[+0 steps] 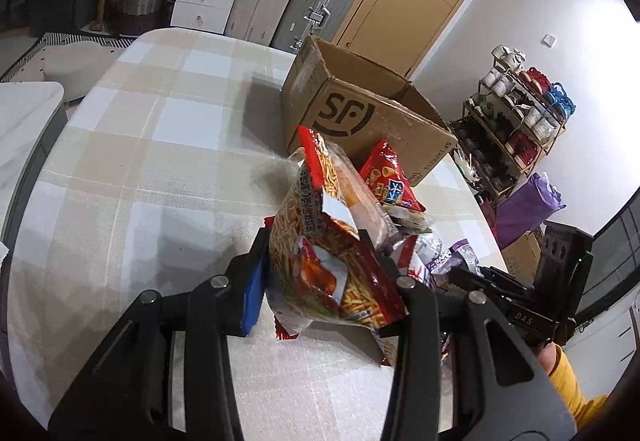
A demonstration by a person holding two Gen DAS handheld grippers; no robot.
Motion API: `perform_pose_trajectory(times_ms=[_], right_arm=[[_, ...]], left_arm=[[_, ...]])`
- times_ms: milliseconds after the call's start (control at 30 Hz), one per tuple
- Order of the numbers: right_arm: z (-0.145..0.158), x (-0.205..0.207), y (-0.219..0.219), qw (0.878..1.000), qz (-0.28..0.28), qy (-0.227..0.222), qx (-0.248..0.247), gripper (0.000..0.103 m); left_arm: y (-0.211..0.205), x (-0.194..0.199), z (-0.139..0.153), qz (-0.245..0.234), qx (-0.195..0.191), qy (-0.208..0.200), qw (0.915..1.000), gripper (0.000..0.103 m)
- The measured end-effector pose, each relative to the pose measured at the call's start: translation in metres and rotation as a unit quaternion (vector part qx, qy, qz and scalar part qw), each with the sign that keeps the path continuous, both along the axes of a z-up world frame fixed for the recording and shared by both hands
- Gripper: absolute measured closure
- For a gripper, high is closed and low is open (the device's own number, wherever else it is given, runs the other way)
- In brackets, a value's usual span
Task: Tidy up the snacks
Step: 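Grasp the white-and-purple chip bag with the right tool and lift it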
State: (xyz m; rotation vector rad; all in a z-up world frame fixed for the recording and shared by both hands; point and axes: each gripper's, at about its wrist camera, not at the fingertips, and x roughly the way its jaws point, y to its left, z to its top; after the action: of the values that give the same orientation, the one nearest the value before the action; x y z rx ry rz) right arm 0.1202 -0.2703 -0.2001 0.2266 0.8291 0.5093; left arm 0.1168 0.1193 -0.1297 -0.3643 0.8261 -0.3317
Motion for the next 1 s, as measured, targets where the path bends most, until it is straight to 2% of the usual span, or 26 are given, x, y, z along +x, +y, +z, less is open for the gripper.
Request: perform_pose_trajectory(times_ms=[333, 500, 700, 867, 1000], right_arm=[[0.020, -0.018, -0.018, 0.999, -0.021, -0.030, 0.030, 0.064], [0.049, -0.031, -0.024, 0.997, -0.024, -0.060, 0.040, 0.064], [0.081, -0.045, -0.024, 0.994, -0.016, -0.094, 0.059, 0.064], [0.100, -0.050, -0.016, 0.992, -0.004, -0.106, 0.070, 0.064], [0.115, -0.052, -0.010, 0.990, 0.005, -0.113, 0.081, 0.064]], left_arm=[[-0.008, -0.029, 0.023, -0.002, 0.008, -0.026, 0.9996, 0.066], [-0.007, -0.047, 0.038, 0.025, 0.006, -0.042, 0.9988, 0.066], [-0.016, -0.067, 0.059, 0.036, 0.027, -0.062, 0.9971, 0.066], [-0.022, -0.091, 0.078, 0.054, 0.042, -0.080, 0.9944, 0.066], [-0.025, -0.106, 0.092, 0.048, 0.047, -0.095, 0.9932, 0.066]])
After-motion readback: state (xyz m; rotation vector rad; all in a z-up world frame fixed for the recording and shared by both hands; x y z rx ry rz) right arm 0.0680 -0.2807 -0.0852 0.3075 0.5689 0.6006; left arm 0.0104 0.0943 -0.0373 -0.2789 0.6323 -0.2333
